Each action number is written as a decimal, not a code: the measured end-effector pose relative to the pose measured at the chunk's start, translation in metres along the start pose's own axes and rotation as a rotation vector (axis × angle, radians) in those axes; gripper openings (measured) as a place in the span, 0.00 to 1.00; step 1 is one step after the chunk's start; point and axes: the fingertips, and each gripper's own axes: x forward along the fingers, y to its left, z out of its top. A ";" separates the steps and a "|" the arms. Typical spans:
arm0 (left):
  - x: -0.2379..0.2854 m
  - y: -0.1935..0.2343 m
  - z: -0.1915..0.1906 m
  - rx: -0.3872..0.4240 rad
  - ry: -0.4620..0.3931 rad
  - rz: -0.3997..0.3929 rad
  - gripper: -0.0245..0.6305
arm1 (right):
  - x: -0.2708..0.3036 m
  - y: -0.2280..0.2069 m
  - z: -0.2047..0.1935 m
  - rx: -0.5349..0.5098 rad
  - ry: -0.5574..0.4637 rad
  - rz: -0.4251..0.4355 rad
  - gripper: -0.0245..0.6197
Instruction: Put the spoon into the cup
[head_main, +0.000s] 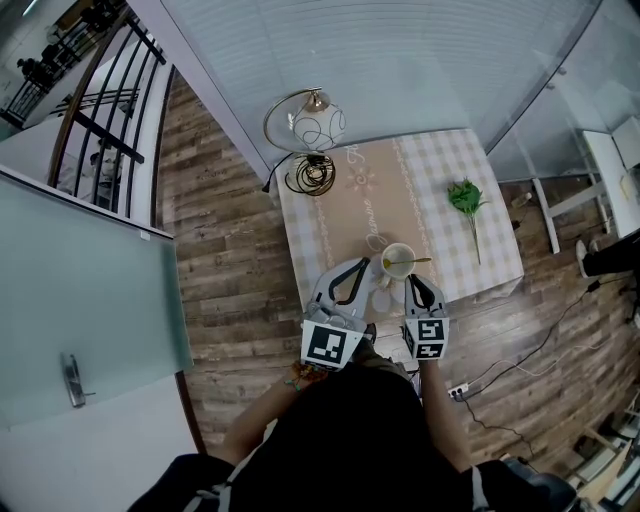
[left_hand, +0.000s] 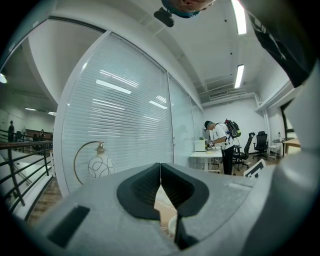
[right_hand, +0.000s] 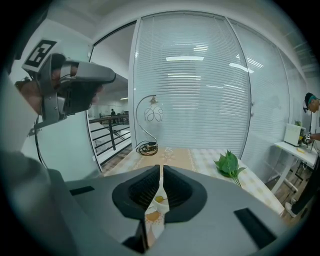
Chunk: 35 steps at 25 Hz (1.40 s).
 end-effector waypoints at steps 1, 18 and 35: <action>0.000 -0.001 0.000 -0.004 -0.001 -0.001 0.06 | -0.001 0.000 0.000 0.000 0.000 -0.001 0.05; 0.004 -0.016 0.002 0.002 0.000 -0.051 0.06 | -0.026 -0.013 0.043 -0.046 -0.094 -0.058 0.05; -0.010 -0.018 0.021 0.079 -0.058 -0.082 0.06 | -0.066 -0.006 0.118 -0.123 -0.249 -0.082 0.05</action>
